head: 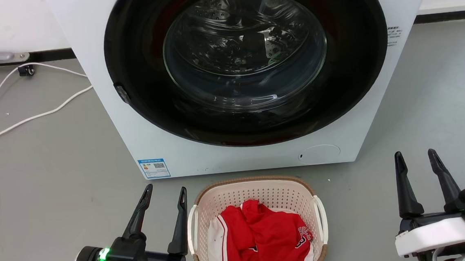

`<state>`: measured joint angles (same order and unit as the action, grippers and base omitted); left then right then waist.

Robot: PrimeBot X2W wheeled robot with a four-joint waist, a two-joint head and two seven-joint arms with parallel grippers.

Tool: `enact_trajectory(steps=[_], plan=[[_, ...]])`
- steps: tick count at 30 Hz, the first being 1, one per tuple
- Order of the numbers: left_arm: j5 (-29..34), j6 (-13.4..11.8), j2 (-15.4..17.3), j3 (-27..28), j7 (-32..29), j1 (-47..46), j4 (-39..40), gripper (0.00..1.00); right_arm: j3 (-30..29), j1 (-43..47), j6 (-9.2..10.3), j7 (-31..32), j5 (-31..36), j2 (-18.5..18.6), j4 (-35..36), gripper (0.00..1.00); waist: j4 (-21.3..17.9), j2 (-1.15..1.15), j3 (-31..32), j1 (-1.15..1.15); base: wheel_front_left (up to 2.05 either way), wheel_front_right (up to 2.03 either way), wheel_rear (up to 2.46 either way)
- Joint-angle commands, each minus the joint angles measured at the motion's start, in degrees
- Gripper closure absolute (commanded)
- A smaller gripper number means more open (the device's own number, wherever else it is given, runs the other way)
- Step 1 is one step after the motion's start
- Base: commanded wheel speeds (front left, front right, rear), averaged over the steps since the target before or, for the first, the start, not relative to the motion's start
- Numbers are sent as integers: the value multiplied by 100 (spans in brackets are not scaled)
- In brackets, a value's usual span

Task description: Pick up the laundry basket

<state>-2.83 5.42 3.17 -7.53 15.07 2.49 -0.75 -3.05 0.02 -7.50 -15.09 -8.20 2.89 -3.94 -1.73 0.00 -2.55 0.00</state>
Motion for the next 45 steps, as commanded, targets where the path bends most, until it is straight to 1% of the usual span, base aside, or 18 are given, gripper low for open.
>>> enact_trajectory(steps=[1, 7, 12, 16, 21, 25, 30, 35, 36, 38, 41, 45], plan=[[3, -1, -8, 14, 16, -4, -31, 0, -9, -38, 2, -12, -23, -3, -28, 0, -3, 0, -41, 0, 0, 0, 0], [62, 15, -4, 76, 15, -191, -368, 0, 85, -226, 2, -11, 139, -3, -393, 0, -51, 0, -403, 0, 0, 0, 0], [155, 46, 118, 121, 16, -612, -799, 0, 171, -651, 2, 59, 278, -3, -894, 0, -120, 0, -970, 0, 0, 0, 0], [152, 26, 194, 215, 15, -1051, -1110, 0, 282, -1054, 2, 161, 250, -2, -1265, 0, -147, 0, -1439, 0, 0, 0, 0], [97, 89, 358, 256, 15, -1587, -1833, 0, 368, -1544, 2, 304, 305, -2, -1800, 0, -213, 0, -1929, 0, 0, 0, 0], [10, 134, 480, 240, 15, -2132, -2366, 0, 265, -1947, 2, 389, 374, -5, -2223, 0, -199, 0, -2328, 0, 0, 0, 0], [-39, 182, 585, 20, 15, -2773, -3177, 0, 289, -2392, 2, 485, 511, -3, -2756, 0, -147, 0, -2753, 0, 0, 0, 0], [-102, 199, 637, -372, 15, -3465, -4067, 0, 322, -2904, 2, 700, 492, -3, -3293, 0, -22, 0, -3201, 0, 0, 0, 0], [-102, 199, 637, -372, 15, -3465, -4067, 0, 322, -2904, 2, 700, 492, -3, -3293, 0, -22, 0, -3201, 0, 0, 0, 0], [-200, 203, 618, -575, 16, -3741, -4354, 0, 391, -3125, 2, 788, 430, -4, -3529, 0, 21, 0, -3349, 0, 0, 0, 0], [-345, 205, 685, -877, 15, -4094, -4791, 0, 547, -3452, 2, 905, 307, -3, -3904, 0, 57, 0, -3534, 0, 0, 0, 0], [-593, 206, 744, -1264, 11, -4492, -5308, 0, 588, -3885, 2, 997, 249, -1, -4380, 0, 80, 0, -3762, 0, 0, 0, 0]])
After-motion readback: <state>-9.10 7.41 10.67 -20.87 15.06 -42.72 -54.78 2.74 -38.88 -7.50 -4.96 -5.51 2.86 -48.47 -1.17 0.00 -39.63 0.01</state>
